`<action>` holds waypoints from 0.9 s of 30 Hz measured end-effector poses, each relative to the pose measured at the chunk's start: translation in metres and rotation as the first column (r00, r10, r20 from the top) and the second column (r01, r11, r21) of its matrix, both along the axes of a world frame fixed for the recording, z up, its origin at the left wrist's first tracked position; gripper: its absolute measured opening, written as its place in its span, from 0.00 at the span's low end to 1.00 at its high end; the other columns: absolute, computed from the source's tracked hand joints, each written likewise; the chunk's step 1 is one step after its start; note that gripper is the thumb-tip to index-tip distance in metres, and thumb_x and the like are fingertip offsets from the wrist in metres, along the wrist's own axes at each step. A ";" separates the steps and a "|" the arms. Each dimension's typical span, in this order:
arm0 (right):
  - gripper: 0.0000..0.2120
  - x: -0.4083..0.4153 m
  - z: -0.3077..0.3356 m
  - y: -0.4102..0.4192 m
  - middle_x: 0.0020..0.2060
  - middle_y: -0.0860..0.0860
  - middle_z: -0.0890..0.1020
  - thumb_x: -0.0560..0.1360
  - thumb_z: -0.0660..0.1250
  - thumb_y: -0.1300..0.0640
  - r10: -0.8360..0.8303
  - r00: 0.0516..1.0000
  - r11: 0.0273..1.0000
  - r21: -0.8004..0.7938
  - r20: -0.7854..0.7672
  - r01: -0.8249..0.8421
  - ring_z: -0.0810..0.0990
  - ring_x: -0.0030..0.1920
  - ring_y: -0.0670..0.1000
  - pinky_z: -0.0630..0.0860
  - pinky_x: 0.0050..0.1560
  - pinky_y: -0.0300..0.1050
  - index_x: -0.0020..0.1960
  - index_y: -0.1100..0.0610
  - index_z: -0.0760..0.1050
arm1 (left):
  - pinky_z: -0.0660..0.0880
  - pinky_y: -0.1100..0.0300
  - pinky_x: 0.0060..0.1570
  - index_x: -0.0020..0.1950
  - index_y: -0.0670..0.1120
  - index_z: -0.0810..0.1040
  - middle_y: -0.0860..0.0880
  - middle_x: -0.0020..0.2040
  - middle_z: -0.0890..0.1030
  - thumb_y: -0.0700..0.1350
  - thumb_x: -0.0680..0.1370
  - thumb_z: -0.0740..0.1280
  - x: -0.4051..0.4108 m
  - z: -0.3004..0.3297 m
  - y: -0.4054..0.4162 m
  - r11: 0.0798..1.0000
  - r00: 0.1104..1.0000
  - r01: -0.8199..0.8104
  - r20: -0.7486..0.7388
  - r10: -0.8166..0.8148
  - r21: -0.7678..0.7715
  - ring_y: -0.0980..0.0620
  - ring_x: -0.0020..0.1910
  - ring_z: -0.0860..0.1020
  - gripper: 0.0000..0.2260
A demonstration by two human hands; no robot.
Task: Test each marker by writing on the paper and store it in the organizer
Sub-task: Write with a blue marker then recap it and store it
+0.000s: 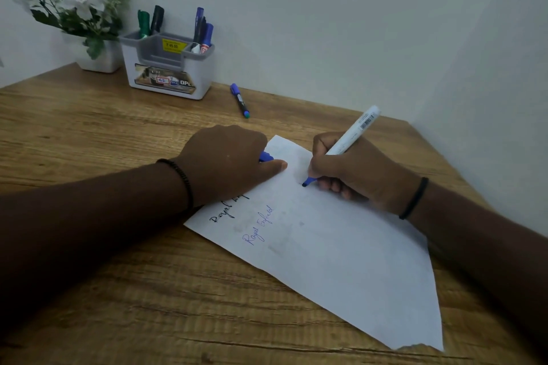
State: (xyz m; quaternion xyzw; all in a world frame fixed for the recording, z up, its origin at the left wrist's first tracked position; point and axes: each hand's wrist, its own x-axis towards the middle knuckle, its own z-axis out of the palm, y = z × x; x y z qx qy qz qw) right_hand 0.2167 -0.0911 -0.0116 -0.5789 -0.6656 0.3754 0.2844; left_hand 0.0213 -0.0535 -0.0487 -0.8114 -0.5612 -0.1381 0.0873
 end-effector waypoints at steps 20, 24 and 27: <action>0.15 0.003 -0.003 -0.002 0.25 0.52 0.75 0.72 0.68 0.66 -0.070 0.995 0.996 0.046 -0.070 0.073 0.69 0.22 0.46 0.64 0.20 0.35 0.31 0.56 0.68 | 0.68 0.58 0.34 0.38 0.51 0.70 0.53 0.33 0.73 0.70 0.74 0.52 -0.002 -0.001 0.003 1.000 1.000 0.029 -0.008 -0.029 -0.005 0.55 0.32 0.70 0.23; 0.13 0.003 -0.003 0.000 0.26 0.54 0.75 0.71 0.68 0.65 -0.071 0.997 0.996 0.045 -0.041 0.073 0.69 0.22 0.47 0.64 0.20 0.36 0.32 0.56 0.68 | 0.70 0.58 0.36 0.38 0.51 0.70 0.52 0.33 0.73 0.69 0.74 0.52 -0.001 -0.001 0.003 0.999 0.999 0.033 -0.007 -0.033 -0.015 0.55 0.32 0.71 0.23; 0.13 0.003 -0.002 0.001 0.26 0.53 0.76 0.72 0.68 0.65 -0.063 0.997 0.997 0.051 -0.053 0.066 0.69 0.22 0.47 0.65 0.21 0.36 0.32 0.57 0.69 | 0.70 0.58 0.36 0.39 0.51 0.70 0.52 0.33 0.74 0.70 0.74 0.51 -0.002 -0.001 0.003 0.999 0.999 0.032 -0.015 -0.032 -0.018 0.54 0.32 0.71 0.24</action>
